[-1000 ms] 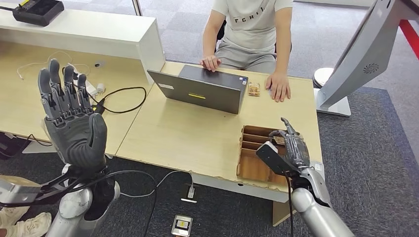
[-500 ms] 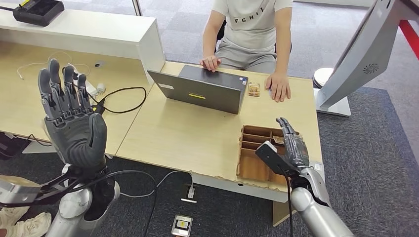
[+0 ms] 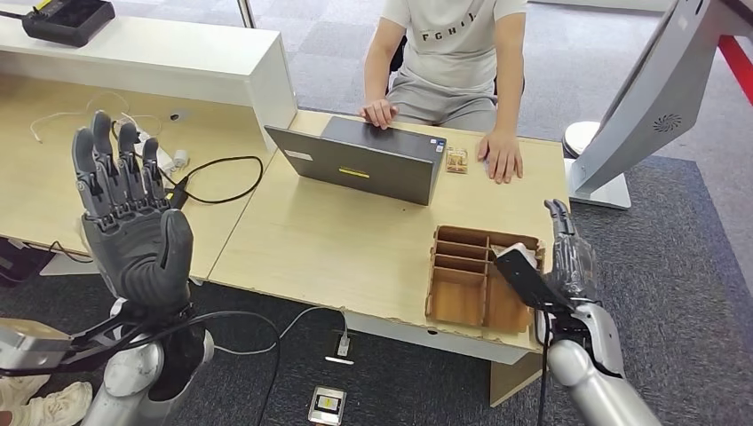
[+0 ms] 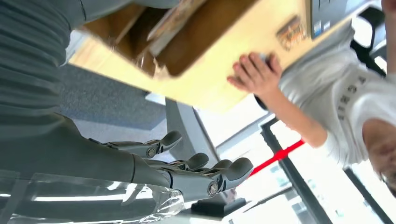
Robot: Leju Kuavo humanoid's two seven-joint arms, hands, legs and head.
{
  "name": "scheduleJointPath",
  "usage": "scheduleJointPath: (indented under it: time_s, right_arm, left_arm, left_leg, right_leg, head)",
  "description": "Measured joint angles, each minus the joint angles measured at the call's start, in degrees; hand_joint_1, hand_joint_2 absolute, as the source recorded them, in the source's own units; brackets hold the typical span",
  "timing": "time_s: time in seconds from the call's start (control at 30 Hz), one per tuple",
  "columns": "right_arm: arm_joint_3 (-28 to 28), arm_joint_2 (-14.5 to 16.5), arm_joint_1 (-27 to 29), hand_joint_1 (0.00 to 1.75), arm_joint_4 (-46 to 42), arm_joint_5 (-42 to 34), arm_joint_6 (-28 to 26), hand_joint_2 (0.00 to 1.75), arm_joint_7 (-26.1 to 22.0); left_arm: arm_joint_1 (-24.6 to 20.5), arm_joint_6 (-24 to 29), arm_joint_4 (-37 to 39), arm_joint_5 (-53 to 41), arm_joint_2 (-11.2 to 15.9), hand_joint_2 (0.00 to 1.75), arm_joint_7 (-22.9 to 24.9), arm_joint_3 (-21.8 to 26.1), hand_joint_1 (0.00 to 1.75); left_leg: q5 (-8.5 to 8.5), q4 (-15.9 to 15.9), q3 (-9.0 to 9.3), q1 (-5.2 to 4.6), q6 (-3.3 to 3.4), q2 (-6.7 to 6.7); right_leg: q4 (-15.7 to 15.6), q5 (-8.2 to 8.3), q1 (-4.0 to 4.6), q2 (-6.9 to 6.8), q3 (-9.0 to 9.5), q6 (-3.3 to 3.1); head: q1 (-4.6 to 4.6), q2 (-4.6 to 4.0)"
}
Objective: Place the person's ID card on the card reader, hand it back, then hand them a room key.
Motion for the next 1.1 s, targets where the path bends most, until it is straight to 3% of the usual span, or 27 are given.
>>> scheduleJointPath:
  time_s: [0.23, 0.4, 0.8, 1.1]
  right_arm:
    - [-5.0, -4.5, 4.8, 0.0, -14.6, 3.5, -1.3, 1.75, 4.1]
    - [-7.7, -6.6, 7.5, 0.0, -20.4, 3.5, -0.4, 1.75, 4.6]
    - [-7.3, -6.3, 10.5, 0.0, -21.6, 2.4, 3.3, 1.75, 1.8]
    - [-5.2, -4.4, 7.6, 0.0, -15.8, 5.1, 2.9, 1.75, 0.7]
  left_arm:
    - [-0.4, -2.1, 0.6, 1.1, 0.0, 1.75, 0.3, -0.1, 0.0]
    - [-1.4, -2.9, 1.4, 1.7, -0.1, 1.75, 0.3, -0.2, 0.0]
    - [-2.1, -3.4, 2.1, 1.9, -0.2, 1.75, -0.1, -0.3, 0.0]
    - [-2.0, -3.3, 2.1, 1.7, -0.2, 1.75, -0.5, -0.3, 0.0]
  left_leg:
    - [-0.01, 0.0, 0.01, 0.01, 0.01, 0.01]
    - [0.0, 0.0, 0.02, 0.01, 0.01, 0.04]
    - [0.0, 0.0, -0.04, 0.02, 0.0, 0.02]
    - [0.02, 0.0, -0.09, 0.02, 0.0, 0.0]
  right_leg:
    - [0.0, 0.0, 0.01, 0.0, -0.02, 0.0]
    - [0.0, 0.01, 0.01, 0.02, -0.01, -0.01]
    - [0.0, 0.01, 0.02, 0.02, -0.02, -0.01]
    - [0.0, 0.01, 0.01, -0.01, -0.01, 0.0]
  head:
    - [0.01, 0.0]
    - [0.01, 0.0]
    - [0.0, 0.0]
    - [0.0, 0.0]
